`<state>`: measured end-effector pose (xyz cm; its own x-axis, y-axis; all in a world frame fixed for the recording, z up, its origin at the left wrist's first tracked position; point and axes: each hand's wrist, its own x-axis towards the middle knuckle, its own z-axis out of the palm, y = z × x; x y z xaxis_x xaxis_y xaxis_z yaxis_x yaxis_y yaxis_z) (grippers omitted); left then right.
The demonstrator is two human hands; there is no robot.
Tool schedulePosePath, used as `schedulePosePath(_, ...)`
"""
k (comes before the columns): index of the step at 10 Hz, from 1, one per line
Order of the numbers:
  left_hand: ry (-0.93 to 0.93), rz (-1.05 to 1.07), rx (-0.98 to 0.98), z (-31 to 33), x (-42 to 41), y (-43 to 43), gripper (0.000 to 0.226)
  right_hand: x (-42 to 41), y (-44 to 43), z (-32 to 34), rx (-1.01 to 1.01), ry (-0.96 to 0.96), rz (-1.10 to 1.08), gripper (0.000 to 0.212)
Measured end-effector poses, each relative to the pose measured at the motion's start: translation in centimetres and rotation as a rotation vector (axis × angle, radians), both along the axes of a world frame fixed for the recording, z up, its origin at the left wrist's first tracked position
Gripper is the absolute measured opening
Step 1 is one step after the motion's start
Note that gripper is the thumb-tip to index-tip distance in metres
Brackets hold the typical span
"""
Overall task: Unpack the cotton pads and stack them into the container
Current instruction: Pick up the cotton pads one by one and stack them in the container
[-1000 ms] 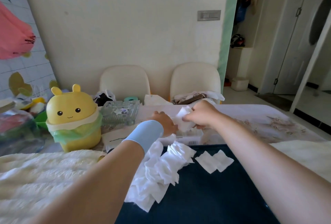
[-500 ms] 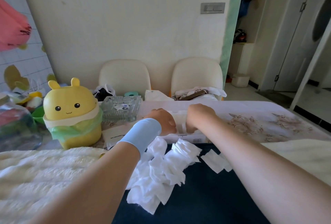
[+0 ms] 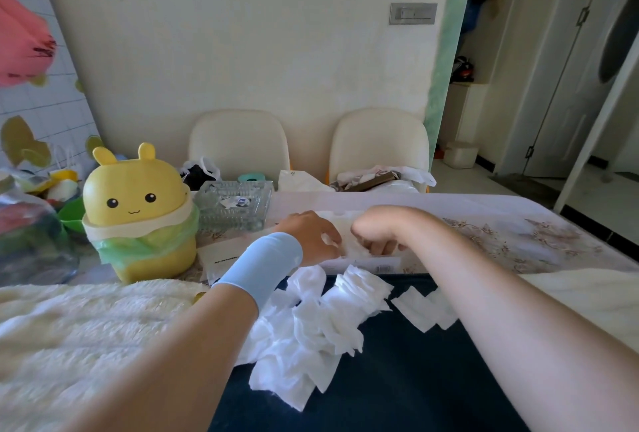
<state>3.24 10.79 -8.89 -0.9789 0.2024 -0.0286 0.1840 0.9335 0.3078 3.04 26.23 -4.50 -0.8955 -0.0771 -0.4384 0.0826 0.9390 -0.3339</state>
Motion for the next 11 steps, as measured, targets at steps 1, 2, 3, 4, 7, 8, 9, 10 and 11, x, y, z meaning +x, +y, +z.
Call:
schedulePosePath(1,0.01,0.006,-0.018,0.1,0.2,0.1,0.025,0.7,-0.7,-0.6,-0.069,0.057,0.011,0.025)
schedulePosePath(2,-0.011,0.012,-0.012,0.1,0.1,0.0,0.035,0.6,-0.7,-1.3,0.013,0.151,0.03,0.027)
schedulePosePath(3,0.029,-0.011,-0.006,-0.4,-0.1,-0.1,0.046,0.9,0.5,-2.0,0.084,0.462,-0.012,0.02)
schedulePosePath(4,0.055,-0.052,-0.107,-1.3,0.0,0.6,0.056,1.1,0.8,-3.9,0.115,0.624,0.167,0.033)
schedulePosePath(7,-0.028,-0.063,-0.253,-3.4,-0.8,1.1,0.059,-0.1,0.5,-6.5,0.137,0.22,0.306,0.062)
schedulePosePath(8,-0.037,-0.072,-0.228,-3.3,-0.8,1.6,0.058,-0.2,0.4,-5.9,0.141,0.221,0.308,0.06)
schedulePosePath(9,-0.094,-0.026,-0.19,-2.7,-2.0,1.0,0.057,-0.2,0.9,-5.4,0.161,0.366,0.297,0.059)
schedulePosePath(10,-0.05,-0.054,-0.267,-2.4,-2.2,0.9,0.055,-0.6,1.5,-5.4,0.184,0.354,0.273,0.06)
schedulePosePath(11,0.016,-0.038,-0.21,-3.7,-2.1,1.3,0.057,-1.2,1.8,-6.1,0.227,0.26,0.301,0.062)
